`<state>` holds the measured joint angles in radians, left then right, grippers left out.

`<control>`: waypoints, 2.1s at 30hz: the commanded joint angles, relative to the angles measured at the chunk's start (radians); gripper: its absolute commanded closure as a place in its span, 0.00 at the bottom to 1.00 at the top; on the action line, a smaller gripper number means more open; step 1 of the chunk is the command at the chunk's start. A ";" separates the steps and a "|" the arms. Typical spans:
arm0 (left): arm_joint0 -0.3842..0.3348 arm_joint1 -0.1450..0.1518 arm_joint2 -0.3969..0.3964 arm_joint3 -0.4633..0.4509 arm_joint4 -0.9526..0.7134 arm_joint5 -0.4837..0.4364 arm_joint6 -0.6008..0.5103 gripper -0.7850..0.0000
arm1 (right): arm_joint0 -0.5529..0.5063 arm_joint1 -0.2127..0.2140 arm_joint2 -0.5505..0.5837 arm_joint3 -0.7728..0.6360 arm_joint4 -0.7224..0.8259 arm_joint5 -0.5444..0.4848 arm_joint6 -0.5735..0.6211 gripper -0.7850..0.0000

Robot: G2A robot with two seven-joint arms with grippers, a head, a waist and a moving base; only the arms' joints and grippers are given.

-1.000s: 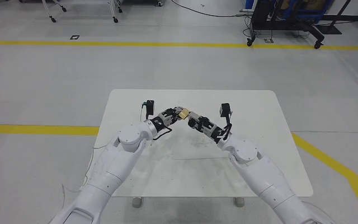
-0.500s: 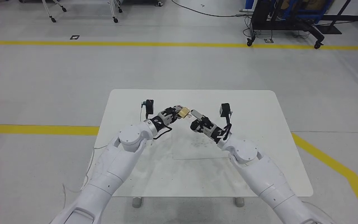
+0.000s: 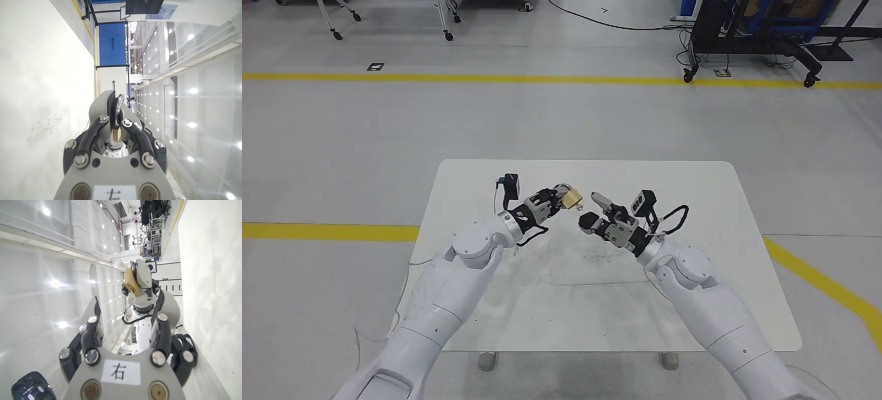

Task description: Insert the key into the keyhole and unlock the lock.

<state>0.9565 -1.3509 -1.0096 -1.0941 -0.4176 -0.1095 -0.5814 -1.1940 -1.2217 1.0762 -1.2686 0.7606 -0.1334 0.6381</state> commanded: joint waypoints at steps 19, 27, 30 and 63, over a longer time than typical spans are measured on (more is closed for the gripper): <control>-0.014 -0.006 -0.012 0.028 0.020 0.007 -0.023 1.00 | 0.012 -0.020 -0.016 0.012 -0.001 0.035 0.020 0.65; -0.019 -0.013 -0.002 0.024 0.026 0.006 -0.023 1.00 | 0.014 -0.027 -0.017 0.021 0.001 0.047 0.019 0.77; -0.020 -0.014 -0.002 0.025 0.028 0.005 -0.024 1.00 | 0.016 -0.030 -0.016 0.029 0.012 0.049 0.017 0.95; 0.027 -0.017 -0.032 -0.023 0.124 -0.146 0.052 1.00 | 0.074 -0.083 0.002 0.209 0.483 0.333 0.257 1.00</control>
<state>0.9829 -1.3673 -1.0403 -1.1162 -0.2940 -0.2531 -0.5308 -1.1237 -1.3047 1.0789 -1.0625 1.2537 0.2065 0.8919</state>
